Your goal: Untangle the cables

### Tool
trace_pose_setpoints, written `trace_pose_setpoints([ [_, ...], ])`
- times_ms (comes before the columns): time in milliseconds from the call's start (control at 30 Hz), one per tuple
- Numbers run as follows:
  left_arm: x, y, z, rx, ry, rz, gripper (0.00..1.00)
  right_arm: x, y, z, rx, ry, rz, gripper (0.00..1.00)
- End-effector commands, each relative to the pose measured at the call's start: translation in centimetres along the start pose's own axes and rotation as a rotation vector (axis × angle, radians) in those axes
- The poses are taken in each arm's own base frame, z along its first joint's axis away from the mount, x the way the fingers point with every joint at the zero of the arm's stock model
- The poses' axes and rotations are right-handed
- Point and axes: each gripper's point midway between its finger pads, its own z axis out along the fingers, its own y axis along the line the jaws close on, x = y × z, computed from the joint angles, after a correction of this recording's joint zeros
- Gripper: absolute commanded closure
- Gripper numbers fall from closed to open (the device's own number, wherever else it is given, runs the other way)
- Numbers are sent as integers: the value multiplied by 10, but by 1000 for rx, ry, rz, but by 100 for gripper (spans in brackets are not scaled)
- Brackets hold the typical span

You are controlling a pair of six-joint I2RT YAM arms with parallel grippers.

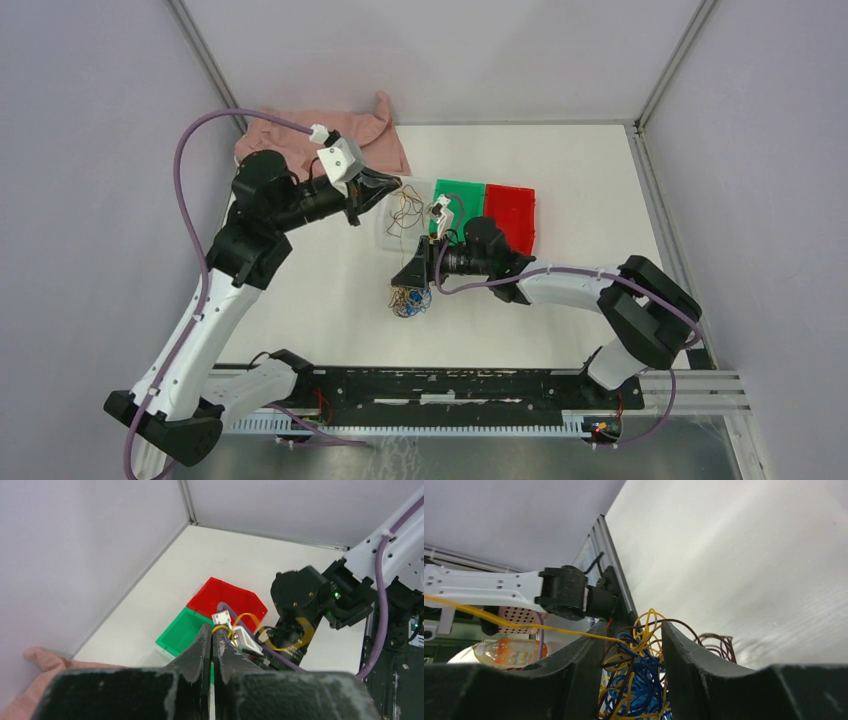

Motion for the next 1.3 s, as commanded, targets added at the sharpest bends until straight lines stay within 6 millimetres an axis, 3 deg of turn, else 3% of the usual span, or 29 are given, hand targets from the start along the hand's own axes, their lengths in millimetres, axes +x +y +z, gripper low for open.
trace_pose_setpoints([
  [0,-61,5,-7,-31,-141,53,97,13,-28,1,81,16,-15,49],
  [400,-134,23,-18,-99,-256,215,97,40,-89,-7,319,71,-30,50],
  [600,-173,29,-26,-132,-318,291,97,49,-107,-13,401,88,-55,47],
  [800,-213,48,-43,-274,-396,415,97,59,-119,-20,460,99,-79,40],
  [1000,-258,94,-80,-610,-508,501,97,63,-124,-22,496,102,-110,37],
  [1267,-325,104,-150,-915,-782,612,97,69,-127,-25,515,86,-136,34],
])
